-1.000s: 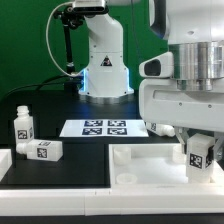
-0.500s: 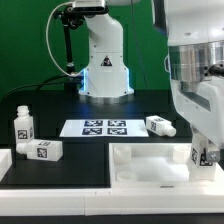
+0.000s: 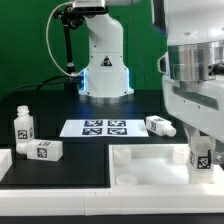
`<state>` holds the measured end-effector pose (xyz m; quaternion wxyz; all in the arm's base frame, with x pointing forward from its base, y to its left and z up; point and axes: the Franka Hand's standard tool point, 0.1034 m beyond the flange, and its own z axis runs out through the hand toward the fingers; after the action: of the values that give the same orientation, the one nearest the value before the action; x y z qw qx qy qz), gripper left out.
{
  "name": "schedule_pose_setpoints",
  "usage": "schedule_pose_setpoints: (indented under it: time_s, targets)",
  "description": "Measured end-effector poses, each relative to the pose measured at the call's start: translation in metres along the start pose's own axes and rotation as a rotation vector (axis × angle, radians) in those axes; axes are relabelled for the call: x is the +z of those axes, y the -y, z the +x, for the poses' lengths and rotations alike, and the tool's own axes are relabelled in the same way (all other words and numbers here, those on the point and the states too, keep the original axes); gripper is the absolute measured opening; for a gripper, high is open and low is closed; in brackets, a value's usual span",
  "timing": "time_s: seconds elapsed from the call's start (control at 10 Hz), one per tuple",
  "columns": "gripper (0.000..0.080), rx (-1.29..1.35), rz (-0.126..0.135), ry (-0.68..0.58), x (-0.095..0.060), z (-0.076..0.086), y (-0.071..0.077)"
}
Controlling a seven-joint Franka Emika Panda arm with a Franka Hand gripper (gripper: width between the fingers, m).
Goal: Assemble one leg
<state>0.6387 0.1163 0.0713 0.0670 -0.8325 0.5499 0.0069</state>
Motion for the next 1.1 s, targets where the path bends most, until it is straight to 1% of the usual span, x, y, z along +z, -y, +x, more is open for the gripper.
schedule_pose_setpoints:
  time_s: [0.1, 0.2, 0.4, 0.5, 0.6, 0.7, 0.8, 0.9, 1.0, 1.1]
  targets:
    - [0.0612, -0.239, -0.018, 0.005, -0.001, -0.002, -0.002]
    - [0.0638, -0.348, -0.022, 0.008, 0.001, -0.003, -0.006]
    - [0.0647, -0.489, -0.024, 0.008, 0.001, -0.002, -0.007]
    - [0.0649, -0.563, -0.024, 0.009, 0.002, -0.002, -0.007]
    - [0.0649, -0.702, -0.029, -0.008, 0.001, 0.0, -0.006]
    - [0.0649, -0.892, -0.033, -0.056, 0.0, 0.002, -0.001]
    - [0.0649, -1.118, -0.017, -0.122, -0.001, 0.005, 0.006]
    - [0.0649, -1.122, -0.004, -0.139, 0.0, 0.008, 0.006]
    - [0.0649, -1.11, -0.004, -0.14, 0.0, 0.008, 0.006]
    - [0.0513, -1.11, -0.004, -0.14, 0.0, 0.008, 0.006]
